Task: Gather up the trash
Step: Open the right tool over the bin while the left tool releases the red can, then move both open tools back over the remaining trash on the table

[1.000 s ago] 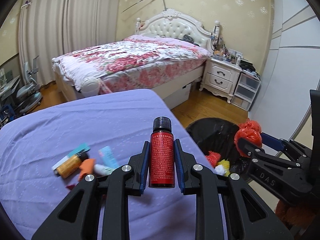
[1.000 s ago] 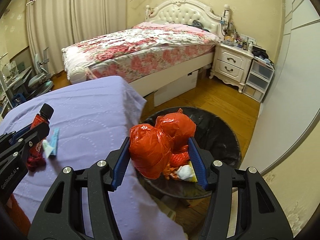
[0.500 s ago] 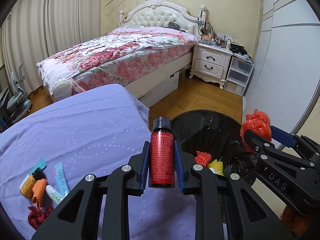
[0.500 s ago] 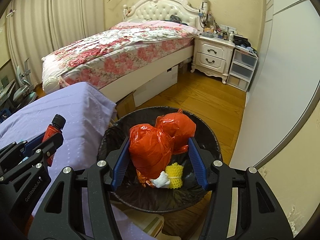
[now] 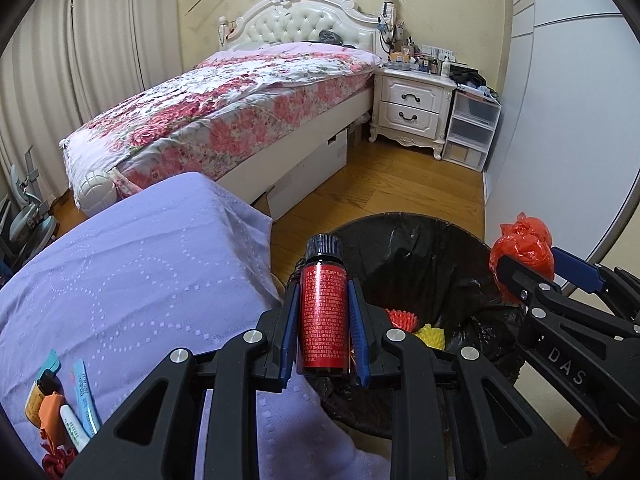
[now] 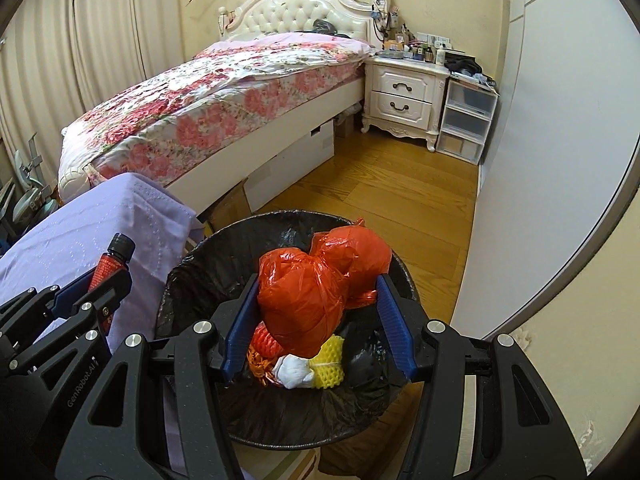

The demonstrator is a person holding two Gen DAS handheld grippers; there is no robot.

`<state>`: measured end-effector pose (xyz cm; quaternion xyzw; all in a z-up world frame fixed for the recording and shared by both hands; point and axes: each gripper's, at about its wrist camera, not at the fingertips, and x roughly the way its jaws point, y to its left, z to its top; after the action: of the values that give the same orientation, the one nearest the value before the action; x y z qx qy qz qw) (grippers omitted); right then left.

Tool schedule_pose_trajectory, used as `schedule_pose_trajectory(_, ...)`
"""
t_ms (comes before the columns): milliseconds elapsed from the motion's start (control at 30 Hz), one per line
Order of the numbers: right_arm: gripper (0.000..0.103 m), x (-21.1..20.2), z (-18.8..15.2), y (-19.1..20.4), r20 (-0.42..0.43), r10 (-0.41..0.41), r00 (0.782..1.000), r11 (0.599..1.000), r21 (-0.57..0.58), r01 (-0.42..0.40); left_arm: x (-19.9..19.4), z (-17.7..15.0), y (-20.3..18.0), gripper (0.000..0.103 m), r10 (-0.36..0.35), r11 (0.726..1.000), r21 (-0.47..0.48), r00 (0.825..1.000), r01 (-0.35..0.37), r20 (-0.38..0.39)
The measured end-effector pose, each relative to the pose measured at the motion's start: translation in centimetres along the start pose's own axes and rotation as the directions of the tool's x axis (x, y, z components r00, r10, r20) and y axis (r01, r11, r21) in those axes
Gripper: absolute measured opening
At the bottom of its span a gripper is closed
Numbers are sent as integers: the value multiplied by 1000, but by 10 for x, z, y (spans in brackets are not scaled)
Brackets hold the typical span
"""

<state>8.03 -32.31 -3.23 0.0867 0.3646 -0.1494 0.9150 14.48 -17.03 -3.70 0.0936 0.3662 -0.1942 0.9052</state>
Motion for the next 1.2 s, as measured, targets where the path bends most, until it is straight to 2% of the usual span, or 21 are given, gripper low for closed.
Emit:
schedule_pose_trajectory(67,57,3,1,0,-3,1,1000,1000,-2,-1,3,0,-2,25,1,1000,7,1000,-1,-5)
schedule_pose_trajectory(133,64,4,1,1,-3,-4,1000,1000,-7,4,6,-1,-3,27,5,1000,13,1000,-5,-15)
schedule_pose_trajectory(300,69,6,3,0,2,-10,1000,1000,6,10,7,0,0,53,17,1000,-13,1000,-18,-18)
schedule_pose_trajectory(567,70,-1,2,-2,9,-16,1000,1000,17,16,-4,-1,5,69,25,999,-31,1000,-25,-5)
schedule_pose_trajectory(867,70,-13,-5,6,8,16,1000,1000,14,-16,-30,-7,25,71,48,997,-64,999,-47,13)
schedule_pose_trajectory(1200,70,-33,-25,34,-5,68,998,997,-39,-68,-70,-30,57,71,93,989,-116,995,-88,32)
